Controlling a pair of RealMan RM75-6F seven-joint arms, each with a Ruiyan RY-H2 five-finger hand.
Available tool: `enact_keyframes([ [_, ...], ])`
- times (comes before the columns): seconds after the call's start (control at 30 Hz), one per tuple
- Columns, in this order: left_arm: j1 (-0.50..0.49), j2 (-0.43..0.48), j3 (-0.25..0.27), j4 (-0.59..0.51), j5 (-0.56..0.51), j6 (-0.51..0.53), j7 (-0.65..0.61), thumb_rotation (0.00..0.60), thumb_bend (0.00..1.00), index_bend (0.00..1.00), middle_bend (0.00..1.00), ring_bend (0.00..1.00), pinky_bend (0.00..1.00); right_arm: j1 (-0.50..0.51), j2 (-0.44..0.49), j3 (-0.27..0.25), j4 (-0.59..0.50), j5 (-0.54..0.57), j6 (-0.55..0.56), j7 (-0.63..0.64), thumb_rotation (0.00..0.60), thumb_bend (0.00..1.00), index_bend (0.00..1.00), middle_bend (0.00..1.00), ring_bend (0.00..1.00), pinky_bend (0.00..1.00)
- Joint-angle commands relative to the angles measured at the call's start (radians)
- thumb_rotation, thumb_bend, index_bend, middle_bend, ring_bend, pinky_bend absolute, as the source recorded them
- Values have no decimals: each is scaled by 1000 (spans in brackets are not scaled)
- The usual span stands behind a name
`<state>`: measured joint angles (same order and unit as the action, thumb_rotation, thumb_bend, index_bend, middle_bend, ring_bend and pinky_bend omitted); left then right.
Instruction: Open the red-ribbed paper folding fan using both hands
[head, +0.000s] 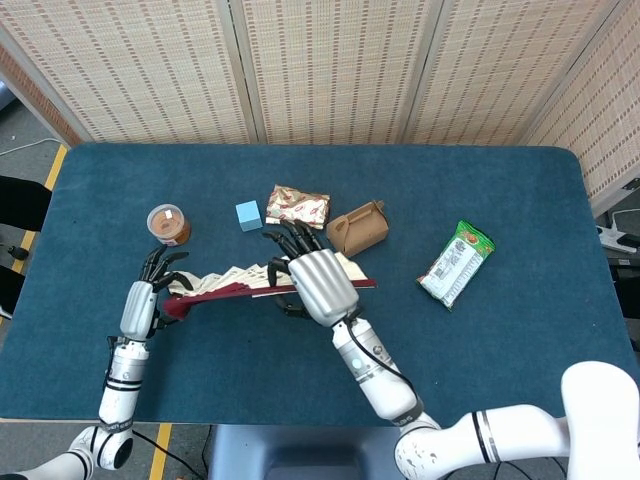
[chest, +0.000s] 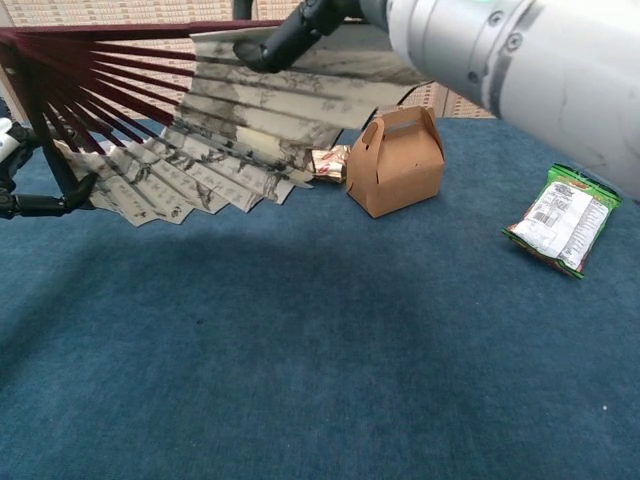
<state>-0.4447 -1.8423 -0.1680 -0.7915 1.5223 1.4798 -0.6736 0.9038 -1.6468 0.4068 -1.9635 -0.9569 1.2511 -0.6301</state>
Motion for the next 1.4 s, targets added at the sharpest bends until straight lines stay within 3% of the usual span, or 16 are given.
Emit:
enact_keyframes([
  [0.03,6,-22,21,67,13,17,7,600,648,645,179,0,14,-34,46,-38,-28,-33,15,5,600,746,714,137,0,0],
  [0.47,23,-55,47,207,19,54,-13,600,623,455,157,0,12,-176,157,-212,-69,-221,94,62,600,747,714,137,0,0],
  [0.93,84,-98,121,394,47,65,-8,600,616,395,142,0,11,-352,91,-449,144,-451,153,216,600,746,662,137,0,0],
  [1.07,99,-104,152,437,63,40,16,600,605,311,103,0,10,-383,92,-487,180,-469,134,232,600,734,418,135,0,0],
  [1.13,103,-100,174,454,75,14,37,600,595,243,71,0,9,-392,102,-504,188,-461,108,210,600,675,269,114,0,0],
  [1.2,108,-94,189,456,79,-29,59,600,567,135,20,0,5,-399,114,-516,186,-439,79,171,600,552,100,64,0,0],
  [1.27,113,-83,200,443,80,-61,70,600,536,47,0,0,0,-405,124,-520,180,-417,61,136,600,423,13,25,0,0],
  [1.4,117,-38,236,400,100,-117,106,600,485,0,0,0,0,-414,150,-521,161,-379,32,54,600,231,0,0,0,0],
])
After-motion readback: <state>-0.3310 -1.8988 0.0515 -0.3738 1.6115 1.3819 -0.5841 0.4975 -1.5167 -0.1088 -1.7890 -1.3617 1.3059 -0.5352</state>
